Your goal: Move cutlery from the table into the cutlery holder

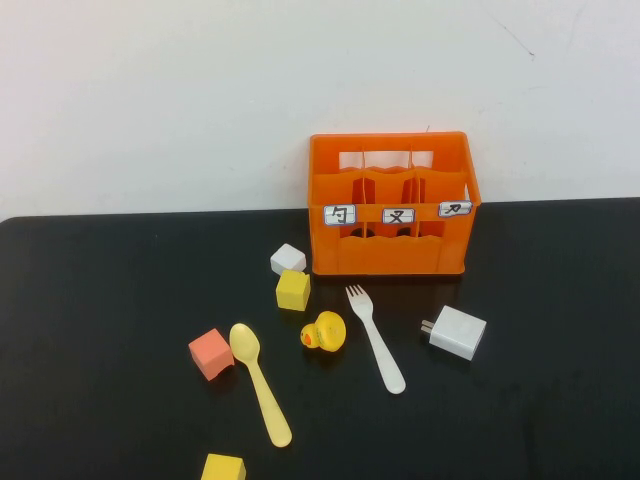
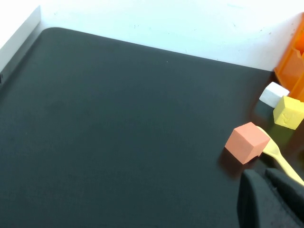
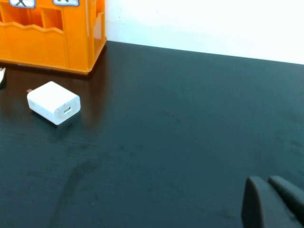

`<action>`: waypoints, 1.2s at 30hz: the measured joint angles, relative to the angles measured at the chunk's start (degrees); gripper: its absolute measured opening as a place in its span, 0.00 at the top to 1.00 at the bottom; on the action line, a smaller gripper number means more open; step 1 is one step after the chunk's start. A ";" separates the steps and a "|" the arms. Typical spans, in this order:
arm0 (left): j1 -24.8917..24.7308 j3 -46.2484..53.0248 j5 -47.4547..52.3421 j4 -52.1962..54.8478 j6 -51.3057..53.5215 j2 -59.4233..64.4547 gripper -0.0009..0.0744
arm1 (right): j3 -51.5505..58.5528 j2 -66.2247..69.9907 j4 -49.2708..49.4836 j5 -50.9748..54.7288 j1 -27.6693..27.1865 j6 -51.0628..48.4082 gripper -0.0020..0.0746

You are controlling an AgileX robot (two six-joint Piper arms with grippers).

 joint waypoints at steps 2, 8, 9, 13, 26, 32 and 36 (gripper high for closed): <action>0.00 0.00 0.00 0.00 0.00 0.00 0.99 | 0.00 0.00 0.00 0.00 0.00 0.00 0.98; 0.00 0.23 -3.59 0.22 0.15 0.00 0.99 | 0.35 0.00 0.00 -2.53 0.00 0.00 0.98; 0.00 0.21 -5.54 0.22 0.24 0.00 0.99 | 0.60 0.00 0.00 -4.12 0.00 0.00 0.98; 0.00 0.21 -16.41 0.26 0.24 0.00 0.99 | 0.73 0.00 -0.03 -14.39 0.00 0.00 0.98; 0.00 0.21 -40.24 0.39 0.37 -0.13 0.99 | 0.73 0.00 -0.36 -38.97 0.00 0.00 0.98; 0.00 0.21 -41.78 0.48 -2.86 -0.13 0.99 | 0.73 0.00 -0.38 -39.27 0.00 0.00 0.98; 0.00 0.21 -41.89 0.48 -6.49 -0.13 0.99 | 0.73 0.00 -0.38 -39.27 0.00 0.00 0.98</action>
